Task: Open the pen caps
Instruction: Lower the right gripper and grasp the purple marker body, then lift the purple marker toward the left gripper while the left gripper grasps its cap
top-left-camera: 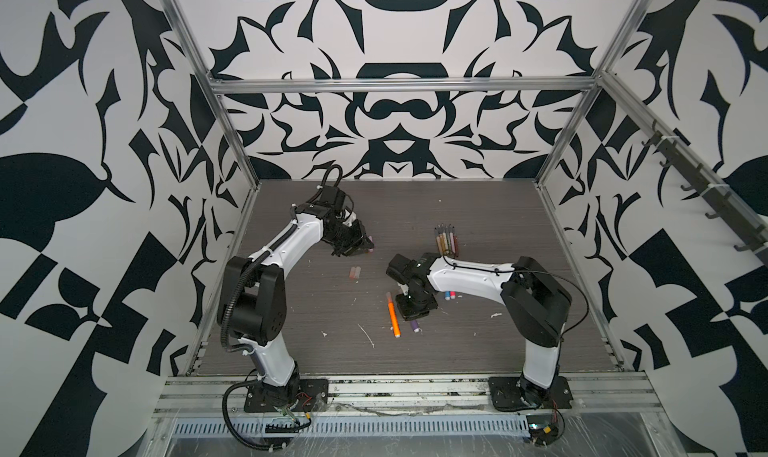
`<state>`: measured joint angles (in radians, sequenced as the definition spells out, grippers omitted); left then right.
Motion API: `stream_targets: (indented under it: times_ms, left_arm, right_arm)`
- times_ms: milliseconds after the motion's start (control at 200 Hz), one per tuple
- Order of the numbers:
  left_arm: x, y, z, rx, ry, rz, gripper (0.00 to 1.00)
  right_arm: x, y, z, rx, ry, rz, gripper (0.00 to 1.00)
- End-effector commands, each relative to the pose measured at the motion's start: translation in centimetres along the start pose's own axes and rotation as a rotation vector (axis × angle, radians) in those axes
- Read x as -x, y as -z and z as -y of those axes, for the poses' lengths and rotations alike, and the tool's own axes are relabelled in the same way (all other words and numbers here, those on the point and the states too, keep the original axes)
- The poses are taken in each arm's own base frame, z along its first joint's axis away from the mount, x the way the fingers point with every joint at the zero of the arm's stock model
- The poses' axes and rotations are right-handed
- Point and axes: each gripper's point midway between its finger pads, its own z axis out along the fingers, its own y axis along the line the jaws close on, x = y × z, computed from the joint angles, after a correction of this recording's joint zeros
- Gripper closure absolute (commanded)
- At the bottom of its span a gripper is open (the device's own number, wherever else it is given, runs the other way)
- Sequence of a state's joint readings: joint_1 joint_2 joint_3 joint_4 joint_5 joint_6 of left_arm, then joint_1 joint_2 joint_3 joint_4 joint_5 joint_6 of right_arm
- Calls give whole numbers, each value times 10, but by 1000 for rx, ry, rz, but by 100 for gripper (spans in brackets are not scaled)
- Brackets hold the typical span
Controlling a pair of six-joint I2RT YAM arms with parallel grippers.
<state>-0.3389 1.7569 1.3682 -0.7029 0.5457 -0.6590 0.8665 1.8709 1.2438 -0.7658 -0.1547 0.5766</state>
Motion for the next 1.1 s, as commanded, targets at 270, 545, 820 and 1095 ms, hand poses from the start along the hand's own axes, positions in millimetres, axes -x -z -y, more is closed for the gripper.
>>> stream_targets:
  times_ms: [270,545,820,1095]
  left_arm:
    - [-25,-45,55,-124,12,-155,65]
    - [-32,-60,58,-103,2,-200,62]
    - [-37,-65,48,-41,-8,-236,60]
    - [-34,-60,52,-23,-28,-222,60]
  right_arm:
    - [37,83,-17,416,25,94,100]
    - [50,98,-32,490,18,117,100]
    - [61,113,-30,474,13,162,100]
    - [61,110,-10,405,-26,158,100]
